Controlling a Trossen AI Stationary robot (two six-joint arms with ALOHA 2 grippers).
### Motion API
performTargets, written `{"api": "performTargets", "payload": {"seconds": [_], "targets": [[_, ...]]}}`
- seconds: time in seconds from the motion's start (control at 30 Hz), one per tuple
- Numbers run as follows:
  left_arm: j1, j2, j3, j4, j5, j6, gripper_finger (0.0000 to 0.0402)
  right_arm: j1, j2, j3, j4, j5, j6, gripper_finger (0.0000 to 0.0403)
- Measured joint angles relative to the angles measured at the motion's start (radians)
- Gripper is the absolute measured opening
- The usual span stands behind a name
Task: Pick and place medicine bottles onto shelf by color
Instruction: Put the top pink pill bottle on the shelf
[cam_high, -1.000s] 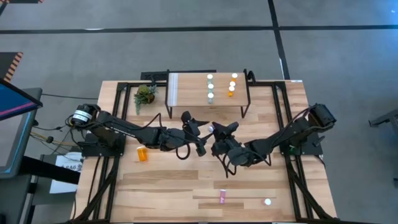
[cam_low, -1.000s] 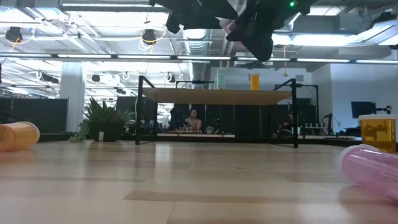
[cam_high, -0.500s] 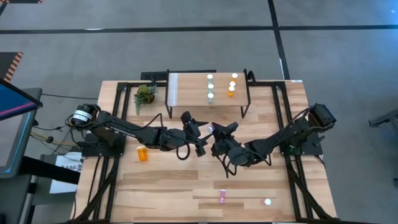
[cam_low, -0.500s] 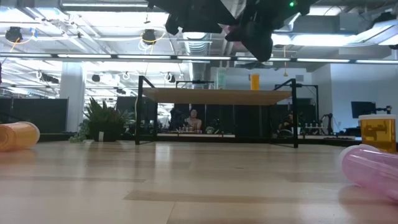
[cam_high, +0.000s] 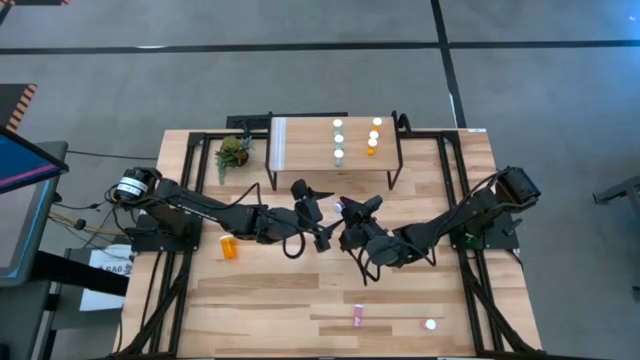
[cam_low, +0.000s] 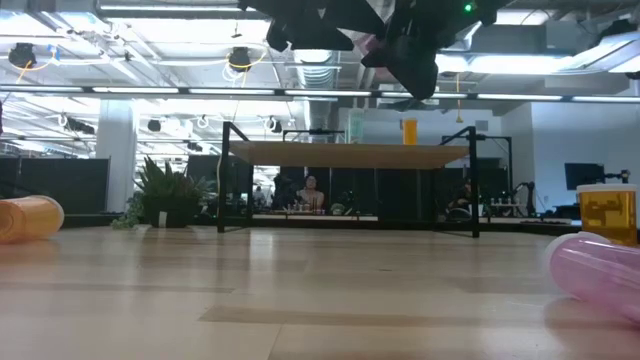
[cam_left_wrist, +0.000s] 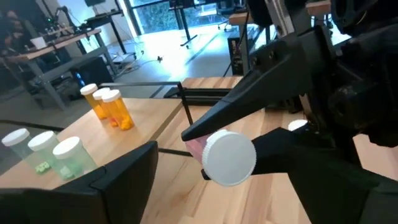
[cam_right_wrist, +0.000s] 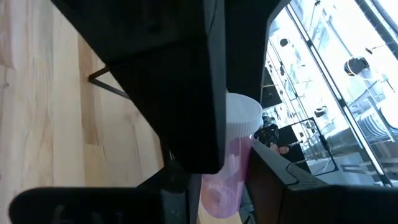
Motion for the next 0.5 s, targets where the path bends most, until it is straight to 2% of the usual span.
{"api": "performTargets", "payload": {"seconds": [0.13,0.37,0.5], "targets": [[-0.008,0.000,0.000,0.025,-0.001,0.025,0.0317,0.000,0.000,0.000,0.000,0.000,0.000,0.0122],[-0.009,-0.001,0.000,0.008,-0.001,0.023,0.0252,0.000,0.000,0.000,0.000,0.000,0.000,0.0122],[-0.009,-0.001,0.000,0.001,-0.001,0.001,0.0231,0.000,0.000,0.000,0.000,0.000,0.000,0.0122]]}}
